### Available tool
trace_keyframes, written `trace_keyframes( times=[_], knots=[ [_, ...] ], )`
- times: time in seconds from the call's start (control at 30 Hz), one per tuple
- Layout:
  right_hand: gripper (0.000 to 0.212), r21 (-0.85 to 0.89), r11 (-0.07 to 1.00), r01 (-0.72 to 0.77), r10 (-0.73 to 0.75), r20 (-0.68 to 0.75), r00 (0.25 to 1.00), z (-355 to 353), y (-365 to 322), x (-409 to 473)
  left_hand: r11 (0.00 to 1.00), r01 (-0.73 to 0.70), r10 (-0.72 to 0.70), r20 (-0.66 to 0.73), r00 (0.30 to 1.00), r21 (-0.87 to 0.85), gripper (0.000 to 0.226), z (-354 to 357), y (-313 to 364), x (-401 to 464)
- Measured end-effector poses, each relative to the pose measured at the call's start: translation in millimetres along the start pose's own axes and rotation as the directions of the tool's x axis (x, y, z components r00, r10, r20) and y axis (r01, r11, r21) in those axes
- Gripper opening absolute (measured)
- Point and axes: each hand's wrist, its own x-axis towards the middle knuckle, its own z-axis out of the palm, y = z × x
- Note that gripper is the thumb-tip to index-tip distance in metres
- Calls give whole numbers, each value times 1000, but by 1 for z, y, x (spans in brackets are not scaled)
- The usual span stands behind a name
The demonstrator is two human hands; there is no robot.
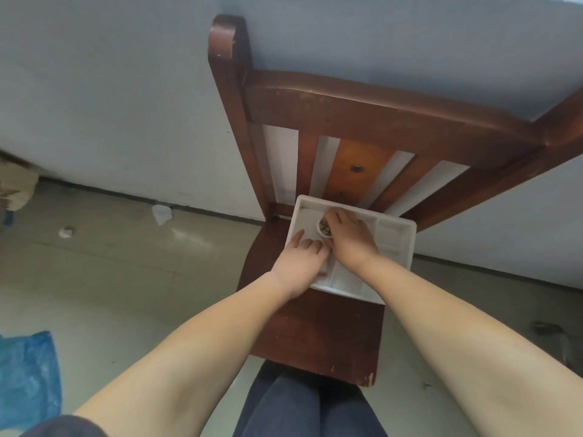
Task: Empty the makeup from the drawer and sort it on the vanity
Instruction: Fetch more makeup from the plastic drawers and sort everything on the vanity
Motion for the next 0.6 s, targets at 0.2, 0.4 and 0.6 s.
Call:
trace_keyframes(
  times=[0.2,0.4,0.6],
  knots=[
    [35,56,998,38,-33,-92,995,-12,0,-10,1000,9,-11,-87,996,-28,39,-10,-4,-12],
    [36,-3,998,58,-58,-125,991,-38,-7,-34,988,113,-132,-197,972,-103,31,-44,-4,-48],
    [26,-12,962,273,-273,-109,956,-39,-33,-91,838,364,-474,-211,855,-407,41,-45,35,-142]
  ],
)
